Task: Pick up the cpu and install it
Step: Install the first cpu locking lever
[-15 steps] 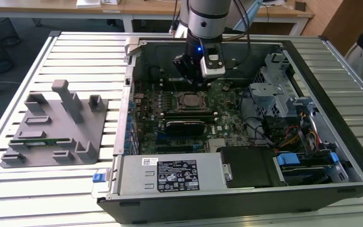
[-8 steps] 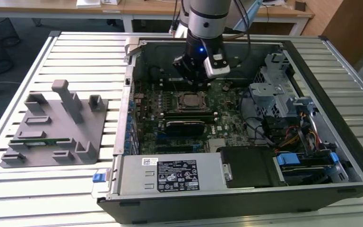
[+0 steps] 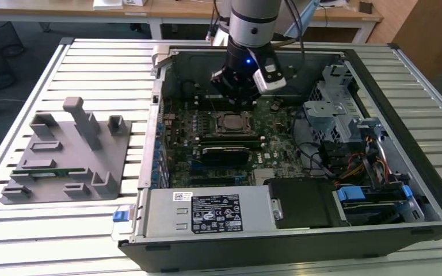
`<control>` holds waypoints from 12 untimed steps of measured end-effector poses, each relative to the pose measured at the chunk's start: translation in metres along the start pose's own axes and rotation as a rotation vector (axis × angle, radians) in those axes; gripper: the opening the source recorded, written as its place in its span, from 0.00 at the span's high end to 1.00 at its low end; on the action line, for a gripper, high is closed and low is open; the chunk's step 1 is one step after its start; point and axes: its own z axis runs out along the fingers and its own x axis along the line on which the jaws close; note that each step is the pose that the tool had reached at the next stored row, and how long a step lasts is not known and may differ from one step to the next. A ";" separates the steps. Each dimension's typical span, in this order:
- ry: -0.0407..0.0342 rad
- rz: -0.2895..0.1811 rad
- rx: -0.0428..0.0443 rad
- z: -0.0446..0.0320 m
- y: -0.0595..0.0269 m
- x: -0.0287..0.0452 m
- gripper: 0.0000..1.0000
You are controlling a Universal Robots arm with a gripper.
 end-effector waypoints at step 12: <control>-0.0005 -0.048 0.0016 0.0015 -0.0037 0.0377 0.89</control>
